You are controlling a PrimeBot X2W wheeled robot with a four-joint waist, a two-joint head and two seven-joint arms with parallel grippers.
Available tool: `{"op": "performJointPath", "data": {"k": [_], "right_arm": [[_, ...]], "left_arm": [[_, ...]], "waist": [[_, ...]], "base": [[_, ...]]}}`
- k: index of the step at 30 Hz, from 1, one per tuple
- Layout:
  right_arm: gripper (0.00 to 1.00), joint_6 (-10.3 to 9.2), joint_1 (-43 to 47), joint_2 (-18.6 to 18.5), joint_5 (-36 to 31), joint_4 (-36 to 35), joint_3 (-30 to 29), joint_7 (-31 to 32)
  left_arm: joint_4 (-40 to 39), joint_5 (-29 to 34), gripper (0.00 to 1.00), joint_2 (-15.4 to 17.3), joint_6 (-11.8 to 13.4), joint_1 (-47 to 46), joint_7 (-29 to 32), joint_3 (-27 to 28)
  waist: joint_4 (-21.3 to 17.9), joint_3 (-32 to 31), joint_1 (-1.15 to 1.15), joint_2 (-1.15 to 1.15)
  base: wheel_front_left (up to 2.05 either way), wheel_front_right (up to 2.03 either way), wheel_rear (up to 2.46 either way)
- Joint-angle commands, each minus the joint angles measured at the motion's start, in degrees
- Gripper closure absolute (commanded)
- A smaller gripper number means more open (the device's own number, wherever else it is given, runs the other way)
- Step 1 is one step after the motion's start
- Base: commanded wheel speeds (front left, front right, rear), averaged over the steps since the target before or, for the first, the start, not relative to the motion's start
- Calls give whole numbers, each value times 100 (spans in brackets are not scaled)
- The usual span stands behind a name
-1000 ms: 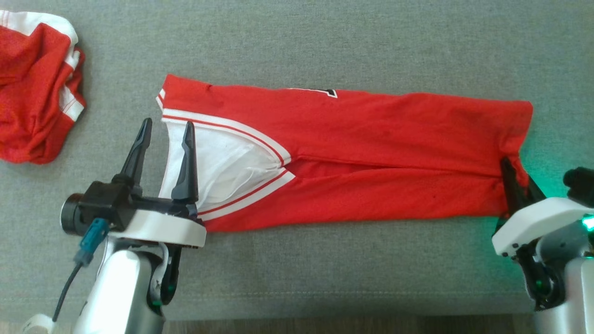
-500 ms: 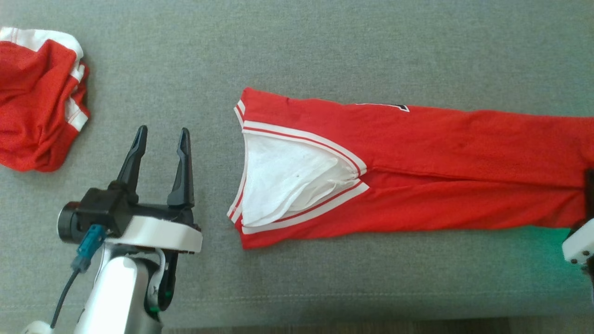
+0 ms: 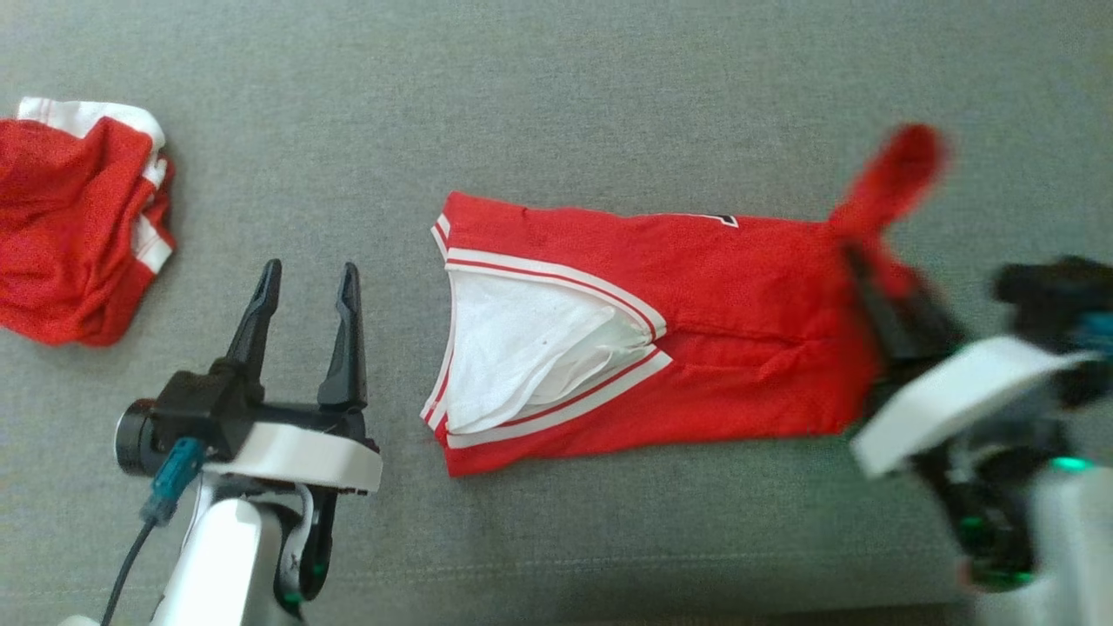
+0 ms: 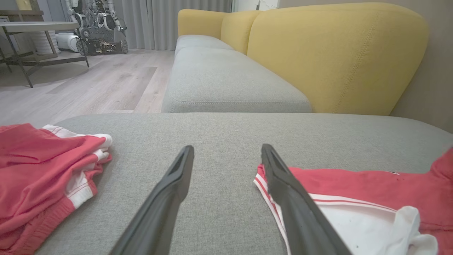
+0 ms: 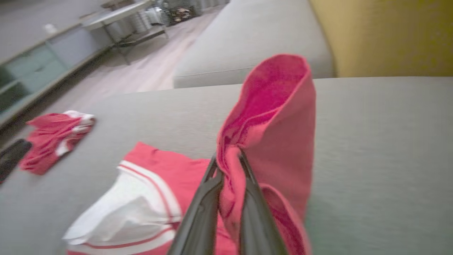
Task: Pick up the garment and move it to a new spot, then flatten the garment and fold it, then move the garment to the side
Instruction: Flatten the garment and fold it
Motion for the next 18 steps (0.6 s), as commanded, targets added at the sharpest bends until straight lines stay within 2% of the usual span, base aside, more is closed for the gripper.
{"op": "performJointPath", "data": {"k": [1,8,13,18], "right_arm": [[100,37,-288,41,203,-240,473,50],[100,37,-617,315,791,545,2036,-182],[100,37,-1046,428,1121,1504,2650,-747],[100,37,-1471,435,1539,2324,3021,-1407]], "left_arm": [[-150,20,0,55,-22,-104,-69,172],[-74,-4,0,7,-44,-154,-69,103],[-59,-20,0,-53,-58,-197,-69,63],[-59,-3,0,-99,-87,-254,-69,14]], "waist": [[29,-28,0,0],[274,-34,0,0],[503,59,0,0],[669,172,0,0]], "base": [[0,0,0],[0,0,0],[0,0,0],[0,0,0]]}}
